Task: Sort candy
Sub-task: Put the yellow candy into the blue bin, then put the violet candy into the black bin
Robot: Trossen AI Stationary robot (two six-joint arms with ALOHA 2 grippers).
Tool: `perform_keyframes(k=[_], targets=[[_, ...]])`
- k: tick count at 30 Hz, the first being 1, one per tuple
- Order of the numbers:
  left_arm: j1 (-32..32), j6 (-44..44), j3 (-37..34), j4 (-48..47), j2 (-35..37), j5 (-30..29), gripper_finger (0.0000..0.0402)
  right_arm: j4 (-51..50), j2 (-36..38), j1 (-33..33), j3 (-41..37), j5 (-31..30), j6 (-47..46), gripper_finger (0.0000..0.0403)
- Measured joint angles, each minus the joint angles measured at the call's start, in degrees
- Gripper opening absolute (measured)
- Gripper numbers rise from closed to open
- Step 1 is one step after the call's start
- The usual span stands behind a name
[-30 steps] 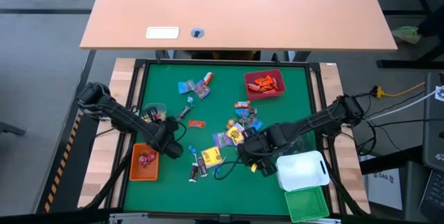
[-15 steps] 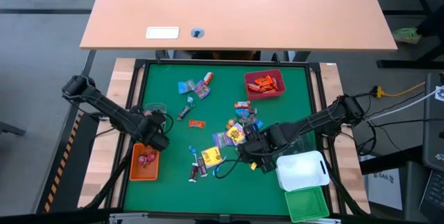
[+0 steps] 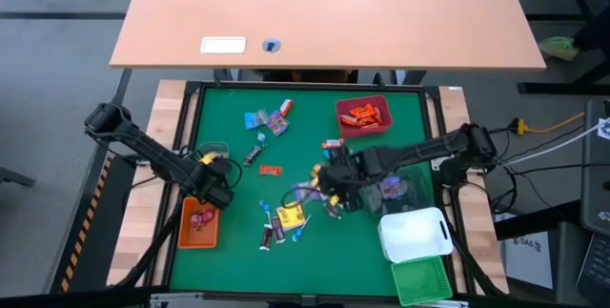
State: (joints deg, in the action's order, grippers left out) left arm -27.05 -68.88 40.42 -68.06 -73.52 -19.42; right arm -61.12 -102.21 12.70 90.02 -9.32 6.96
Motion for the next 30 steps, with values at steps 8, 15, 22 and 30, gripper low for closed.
perform_keyframes(k=[8,15,22,30], targets=[[0.0,-0.1,0.0,2.0,0.0,0.0,0.0092,12.1,-1.4,-1.9,0.0,4.4,2.1,0.0269],[0.2,-0.1,2.3,6.2,0.0,0.8,0.0098,18.5,-6.4,-1.9,0.0,4.9,3.2,0.0269],[0.5,0.4,6.2,5.9,0.0,0.3,0.0095,21.5,-12.5,-1.9,0.0,4.9,5.4,0.0269],[0.5,1.2,8.4,5.8,0.0,0.2,0.0095,22.5,-18.7,-1.9,0.0,4.9,5.4,0.0269]])
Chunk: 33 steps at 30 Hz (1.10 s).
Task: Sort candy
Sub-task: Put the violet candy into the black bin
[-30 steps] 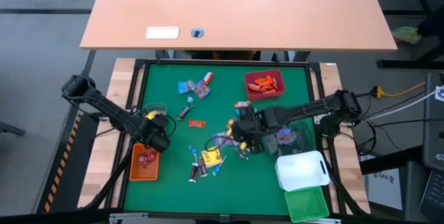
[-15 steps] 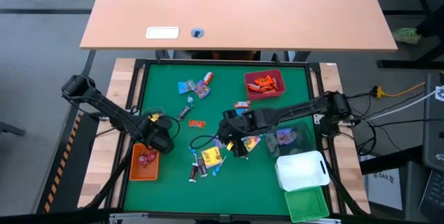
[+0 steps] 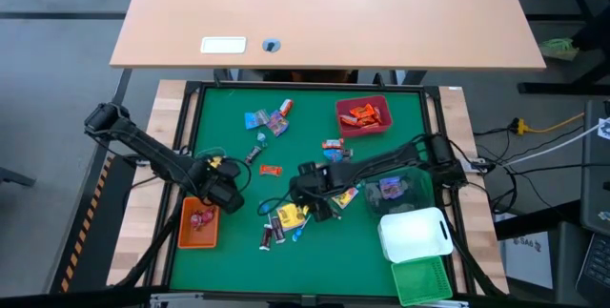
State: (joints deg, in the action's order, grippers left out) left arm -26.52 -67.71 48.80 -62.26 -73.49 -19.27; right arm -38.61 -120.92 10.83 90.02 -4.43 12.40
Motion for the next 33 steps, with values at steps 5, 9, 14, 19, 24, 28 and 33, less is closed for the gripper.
perform_keyframes(k=[5,9,14,19,24,28,33], targets=[[0.0,0.8,0.1,0.0,0.0,-0.1,0.0095,0.1,-2.6,0.0,0.1,0.0,0.1,0.0268],[0.0,0.8,0.1,0.1,0.0,-0.2,0.0095,0.0,-3.5,0.0,0.3,0.1,0.1,0.0252],[0.0,0.8,0.1,0.9,0.0,-1.6,0.0095,0.0,-3.6,0.0,0.2,0.6,0.1,0.0189],[0.0,0.8,0.1,2.2,0.0,-2.7,0.0095,0.0,-3.7,0.0,0.2,1.0,0.1,0.0117],[0.0,0.8,0.1,2.5,0.0,-2.7,0.0095,0.1,-3.7,0.0,0.2,2.2,0.1,0.0053],[0.0,0.8,0.1,3.4,0.0,-2.8,0.0095,0.1,-3.7,0.0,0.1,2.8,0.2,0.0008],[0.0,0.9,0.1,4.9,0.0,-4.6,0.0095,-0.2,-2.9,0.0,0.0,3.0,0.3,0.0012]])
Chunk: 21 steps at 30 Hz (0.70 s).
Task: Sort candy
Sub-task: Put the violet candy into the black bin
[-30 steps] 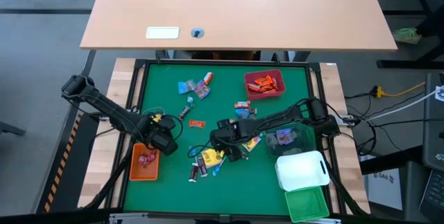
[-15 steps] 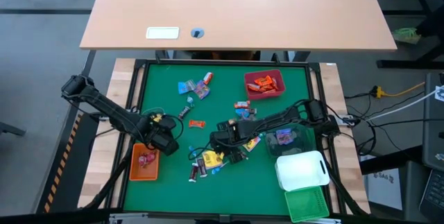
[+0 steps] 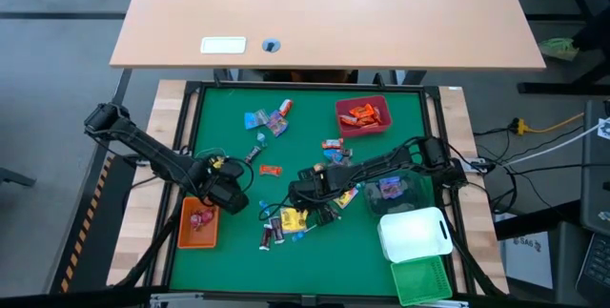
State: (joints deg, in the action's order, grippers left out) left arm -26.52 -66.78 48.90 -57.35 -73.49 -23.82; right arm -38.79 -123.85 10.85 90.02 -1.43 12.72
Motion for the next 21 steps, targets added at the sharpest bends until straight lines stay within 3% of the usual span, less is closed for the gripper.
perform_keyframes(k=[9,21], targets=[[0.0,3.5,0.0,3.5,0.0,-3.3,0.0095,-3.5,8.4,-0.1,-0.1,2.1,0.8,0.0008],[0.0,10.6,0.0,13.2,0.0,-12.8,0.0095,-8.4,21.6,0.0,0.0,2.5,0.6,0.0002]])
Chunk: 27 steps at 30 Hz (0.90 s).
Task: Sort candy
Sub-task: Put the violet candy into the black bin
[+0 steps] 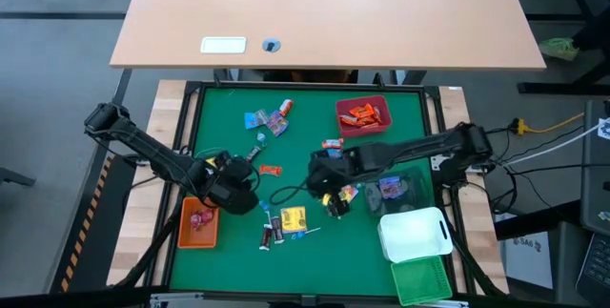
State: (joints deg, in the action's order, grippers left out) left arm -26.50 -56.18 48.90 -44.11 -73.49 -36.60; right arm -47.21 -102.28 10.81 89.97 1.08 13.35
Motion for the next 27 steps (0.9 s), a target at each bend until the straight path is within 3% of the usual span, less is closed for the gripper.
perform_keyframes(k=[12,22,27], targets=[[0.0,12.0,0.0,11.9,0.0,-5.4,0.0094,-20.1,8.3,0.9,-1.0,-0.4,-8.9,0.0002],[0.0,14.8,0.0,14.3,0.0,-7.8,0.0094,-20.4,18.0,6.5,-19.6,-1.6,-25.6,0.0002],[0.0,14.8,0.0,14.3,0.0,-7.8,0.0095,-22.0,19.9,7.3,-24.8,-1.5,-32.6,0.0003]])
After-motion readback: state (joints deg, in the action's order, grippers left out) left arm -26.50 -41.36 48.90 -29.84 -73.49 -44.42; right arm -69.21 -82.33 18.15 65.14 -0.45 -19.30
